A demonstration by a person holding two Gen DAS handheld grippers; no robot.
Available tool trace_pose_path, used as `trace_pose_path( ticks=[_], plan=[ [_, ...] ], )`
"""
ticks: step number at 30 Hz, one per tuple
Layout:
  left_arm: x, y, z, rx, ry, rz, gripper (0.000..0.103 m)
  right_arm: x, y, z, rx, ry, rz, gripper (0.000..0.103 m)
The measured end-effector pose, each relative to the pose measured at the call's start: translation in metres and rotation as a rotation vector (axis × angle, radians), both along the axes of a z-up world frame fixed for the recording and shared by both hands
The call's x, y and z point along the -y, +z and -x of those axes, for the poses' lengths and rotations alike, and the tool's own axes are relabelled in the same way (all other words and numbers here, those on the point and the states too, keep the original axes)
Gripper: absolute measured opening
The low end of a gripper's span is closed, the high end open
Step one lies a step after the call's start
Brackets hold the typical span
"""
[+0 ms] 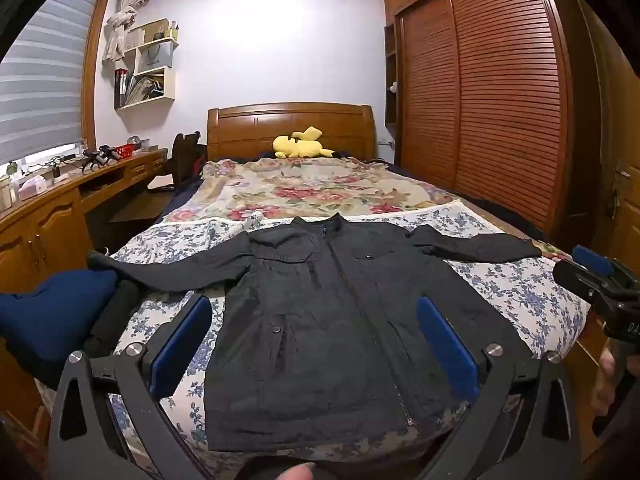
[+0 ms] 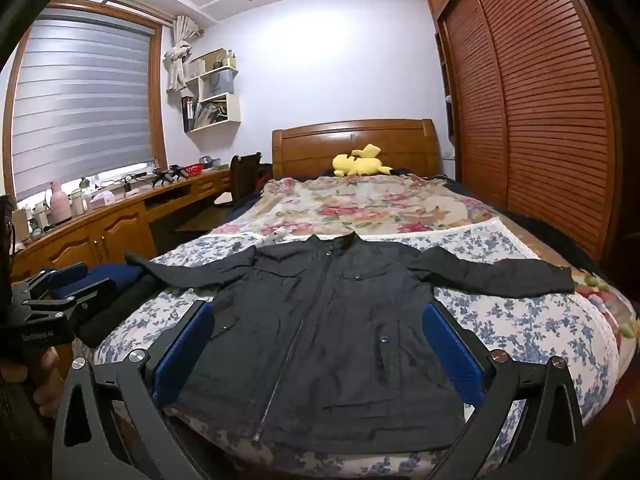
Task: Fold large clothes
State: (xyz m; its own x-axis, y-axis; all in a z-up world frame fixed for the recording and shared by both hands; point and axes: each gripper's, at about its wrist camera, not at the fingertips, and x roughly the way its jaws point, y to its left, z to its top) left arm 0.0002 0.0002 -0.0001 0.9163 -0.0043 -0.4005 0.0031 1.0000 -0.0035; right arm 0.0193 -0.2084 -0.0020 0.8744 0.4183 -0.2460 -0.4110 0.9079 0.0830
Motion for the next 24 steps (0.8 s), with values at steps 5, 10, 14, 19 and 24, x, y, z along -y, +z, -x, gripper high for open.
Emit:
trace_pose_path(
  ticks=[5,10,14,19,24],
  plan=[
    [0.0,0.0,0.001,0.012,0.007,0.003,0.103,-0.001,0.001,-0.001,0.006,-0.007,0.005,0.103],
    [0.003,0.001,0.002,0.021,0.01,-0.002,0.103,-0.001,-0.004,0.002,0.011,-0.008,0.001,0.103],
    [-0.001,0.004,0.005,0.028,0.012,0.007,0.103,0.0,-0.001,0.003,0.011,-0.006,-0.008,0.103],
    [0.0,0.006,0.008,0.036,0.018,0.004,0.103,0.001,0.001,0.003,0.008,-0.006,-0.017,0.103],
    [-0.001,0.008,0.01,0.039,0.021,0.004,0.103,0.002,-0.001,0.003,0.013,-0.003,-0.018,0.103]
  ],
)
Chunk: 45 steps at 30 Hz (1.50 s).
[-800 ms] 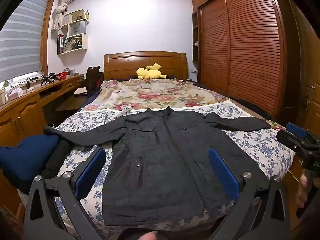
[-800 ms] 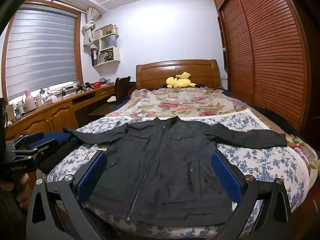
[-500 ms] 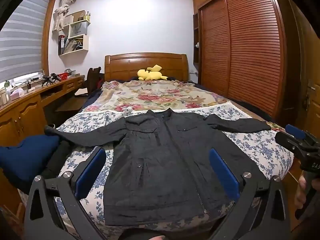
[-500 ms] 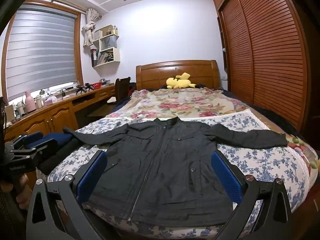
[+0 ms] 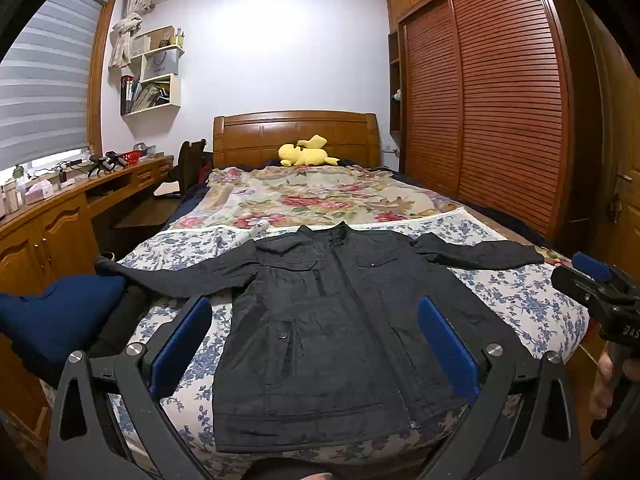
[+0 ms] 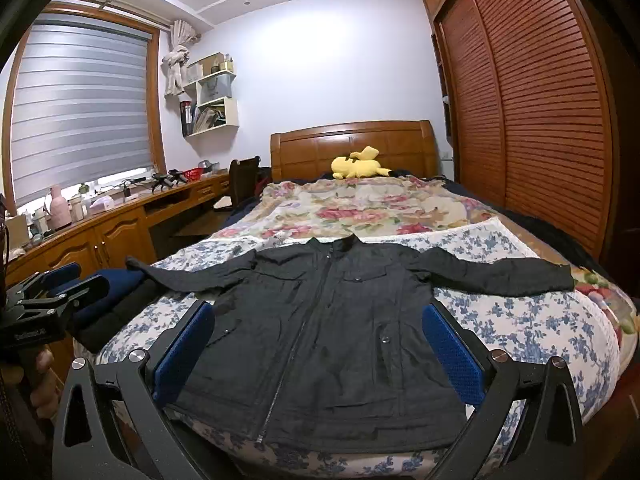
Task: Fold large clothes
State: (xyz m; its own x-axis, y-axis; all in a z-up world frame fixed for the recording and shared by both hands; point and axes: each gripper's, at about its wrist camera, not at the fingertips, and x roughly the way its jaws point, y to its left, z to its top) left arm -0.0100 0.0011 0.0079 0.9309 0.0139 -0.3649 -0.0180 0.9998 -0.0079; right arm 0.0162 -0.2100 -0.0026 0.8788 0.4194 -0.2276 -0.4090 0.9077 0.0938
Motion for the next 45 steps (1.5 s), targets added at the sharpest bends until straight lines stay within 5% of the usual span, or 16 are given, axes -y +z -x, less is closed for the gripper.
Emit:
trace_pose_path(
  ticks=[45],
  plan=[
    [0.005,0.0087,0.0069,0.02,0.002,-0.011,0.103,0.007,-0.003,0.0036,0.028,0.013,-0.004,0.103]
  ],
)
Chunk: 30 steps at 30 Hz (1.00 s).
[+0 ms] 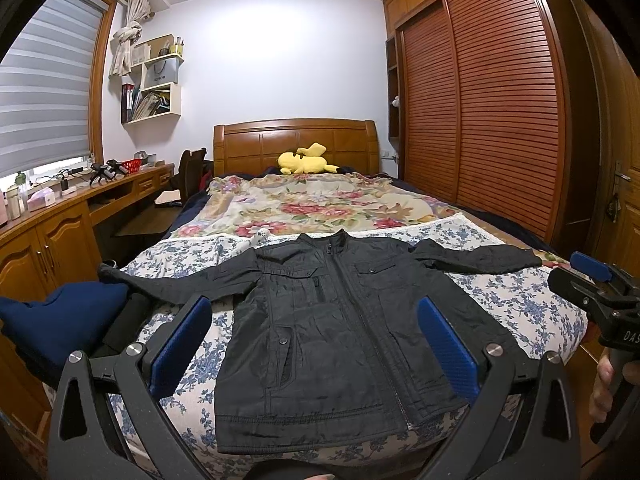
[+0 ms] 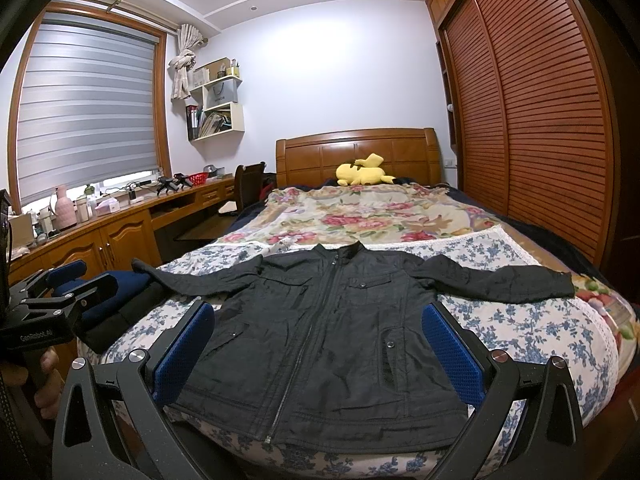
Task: Fold large clothes
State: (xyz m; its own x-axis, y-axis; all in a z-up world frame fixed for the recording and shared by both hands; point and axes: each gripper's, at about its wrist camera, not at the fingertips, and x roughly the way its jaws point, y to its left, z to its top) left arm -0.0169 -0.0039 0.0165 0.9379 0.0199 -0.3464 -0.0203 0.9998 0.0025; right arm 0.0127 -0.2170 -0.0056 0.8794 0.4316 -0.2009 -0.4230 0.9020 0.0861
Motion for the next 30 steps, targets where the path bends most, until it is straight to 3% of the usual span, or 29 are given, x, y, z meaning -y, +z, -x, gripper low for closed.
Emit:
trace_pose_path(
  ticks=[17,30],
  plan=[
    [0.0,0.0,-0.002,-0.008,-0.002,0.005,0.103,0.0,0.0,-0.001,-0.011,0.002,-0.002,0.103],
    [-0.008,-0.019,-0.018,-0.043,0.009,0.009,0.103,-0.006,-0.002,-0.006,-0.037,0.012,0.016,0.103]
  ],
)
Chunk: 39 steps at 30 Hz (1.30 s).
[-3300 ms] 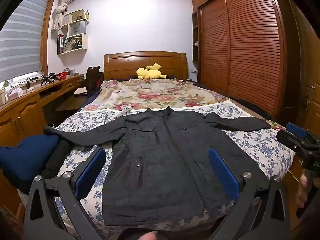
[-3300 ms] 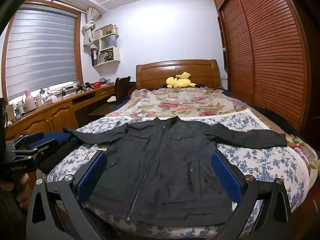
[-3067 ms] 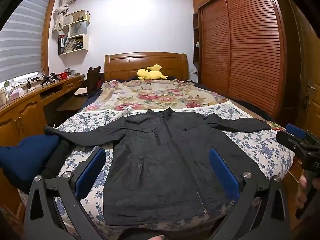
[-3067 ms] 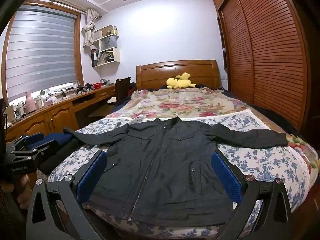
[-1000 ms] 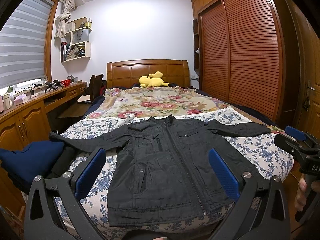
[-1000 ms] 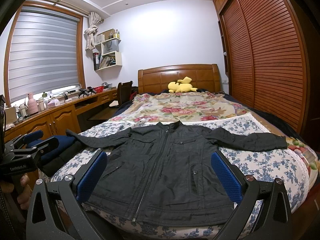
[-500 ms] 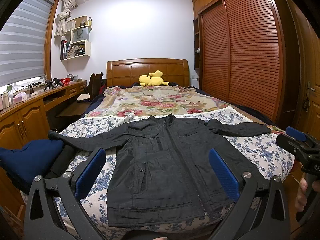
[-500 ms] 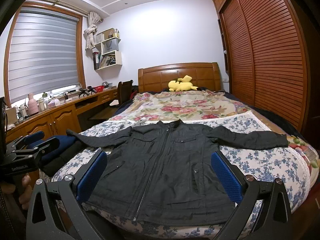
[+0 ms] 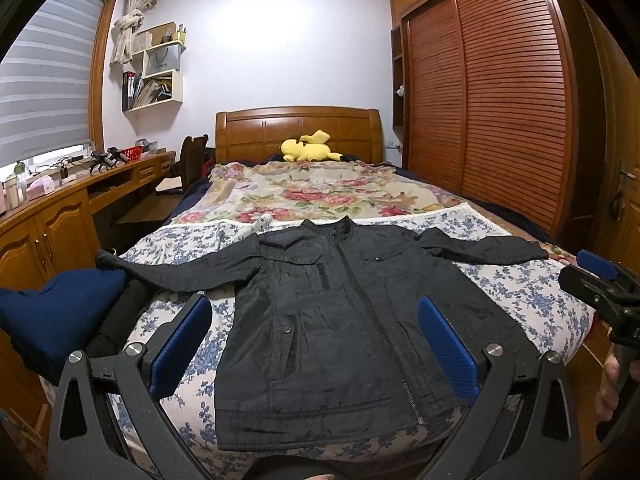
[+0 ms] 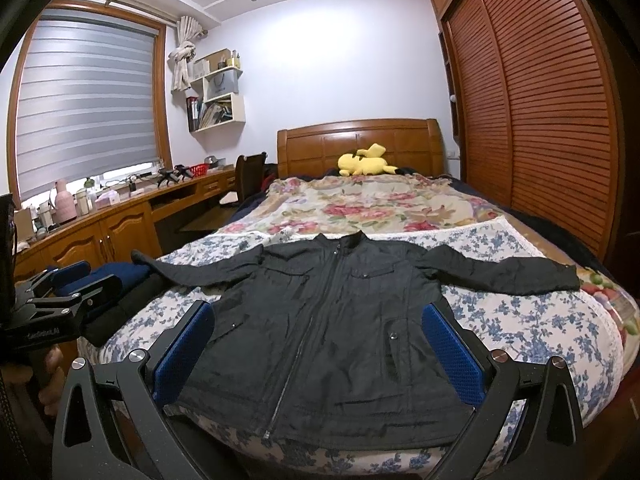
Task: Fold large clothes
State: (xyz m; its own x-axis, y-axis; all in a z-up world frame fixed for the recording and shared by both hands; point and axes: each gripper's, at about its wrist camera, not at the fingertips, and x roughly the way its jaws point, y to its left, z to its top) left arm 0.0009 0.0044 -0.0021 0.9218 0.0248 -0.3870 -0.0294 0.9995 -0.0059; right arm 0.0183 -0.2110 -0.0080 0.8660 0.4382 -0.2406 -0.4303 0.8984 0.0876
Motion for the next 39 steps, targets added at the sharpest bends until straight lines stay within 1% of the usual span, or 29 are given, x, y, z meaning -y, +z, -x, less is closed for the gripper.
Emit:
trace_pose_path(
  ticks=[4,7,10,13,17,22,26,31,33,38,39],
  plan=[
    [-0.007,-0.016,-0.013,-0.037,0.028,-0.004,0.103,-0.009,-0.002,-0.012,-0.029,0.018,0.024,0.103],
    [-0.016,-0.03,-0.022,-0.063,0.037,0.018,0.103,-0.017,-0.002,-0.027,-0.051,0.033,0.035,0.103],
    [-0.025,-0.045,-0.03,-0.089,0.049,0.023,0.103,-0.026,-0.004,-0.041,-0.072,0.047,0.043,0.103],
    [-0.036,-0.056,-0.04,-0.12,0.045,0.044,0.103,-0.035,-0.004,-0.054,-0.085,0.055,0.067,0.103],
    [-0.046,-0.066,-0.05,-0.141,0.048,0.053,0.103,-0.044,0.0,-0.067,-0.081,0.063,0.105,0.103],
    [-0.057,-0.08,-0.062,-0.172,0.046,0.066,0.103,-0.055,0.001,-0.08,-0.069,0.084,0.125,0.103],
    [-0.069,-0.09,-0.073,-0.199,0.047,0.078,0.103,-0.07,-0.002,-0.098,-0.048,0.112,0.13,0.103],
    [-0.088,-0.1,-0.093,-0.222,0.072,0.076,0.103,-0.094,-0.008,-0.138,-0.065,0.156,0.104,0.103],
    [-0.097,-0.102,-0.103,-0.22,0.082,0.078,0.103,-0.102,-0.012,-0.156,-0.079,0.168,0.094,0.103],
    [-0.122,-0.107,-0.132,-0.239,0.104,0.09,0.102,-0.117,-0.03,-0.197,-0.126,0.196,0.097,0.103],
    [-0.127,-0.108,-0.137,-0.242,0.106,0.09,0.1,-0.118,-0.035,-0.203,-0.138,0.203,0.094,0.103]
  ],
)
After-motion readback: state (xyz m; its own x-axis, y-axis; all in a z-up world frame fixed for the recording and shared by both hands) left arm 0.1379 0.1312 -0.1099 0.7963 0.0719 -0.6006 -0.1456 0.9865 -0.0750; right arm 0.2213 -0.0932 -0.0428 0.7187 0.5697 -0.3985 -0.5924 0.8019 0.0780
